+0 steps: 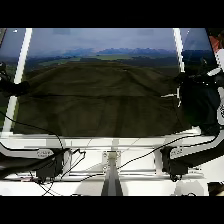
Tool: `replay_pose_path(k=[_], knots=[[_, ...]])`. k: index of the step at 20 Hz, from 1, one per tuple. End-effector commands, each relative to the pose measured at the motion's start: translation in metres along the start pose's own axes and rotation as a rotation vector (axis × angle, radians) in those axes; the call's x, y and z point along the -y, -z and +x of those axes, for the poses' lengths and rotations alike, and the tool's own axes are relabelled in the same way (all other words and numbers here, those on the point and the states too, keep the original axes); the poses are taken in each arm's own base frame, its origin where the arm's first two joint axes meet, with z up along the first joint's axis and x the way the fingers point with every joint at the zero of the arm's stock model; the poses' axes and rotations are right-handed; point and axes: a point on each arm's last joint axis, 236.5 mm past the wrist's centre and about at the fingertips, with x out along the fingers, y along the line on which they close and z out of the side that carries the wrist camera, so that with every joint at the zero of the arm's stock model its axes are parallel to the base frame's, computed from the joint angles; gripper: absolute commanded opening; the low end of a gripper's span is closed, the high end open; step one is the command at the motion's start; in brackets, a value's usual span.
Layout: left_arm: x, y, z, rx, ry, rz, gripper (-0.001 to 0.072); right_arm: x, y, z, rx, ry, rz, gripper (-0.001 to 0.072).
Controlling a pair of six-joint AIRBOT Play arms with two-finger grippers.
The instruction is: Fold the clothes and pants, and hang the long-sleeved shirts on hangers.
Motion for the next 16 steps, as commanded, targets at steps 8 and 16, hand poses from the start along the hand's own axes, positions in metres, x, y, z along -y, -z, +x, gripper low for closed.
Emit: replay_pose_path(k=[8, 16], knots=[[0.005, -0.041, -0.013, 0.140, 0.027, -0.037, 0.0023, -0.019, -0.054, 0.007, 0.237, 0.057, -0.166, 0.0026], [0.048, -0.216, -0.179, 0.761, 0.235, -0.167, 0.0022, -0.026, -0.121, -0.074, 0.548, 0.139, -0.214, 0.0027]])
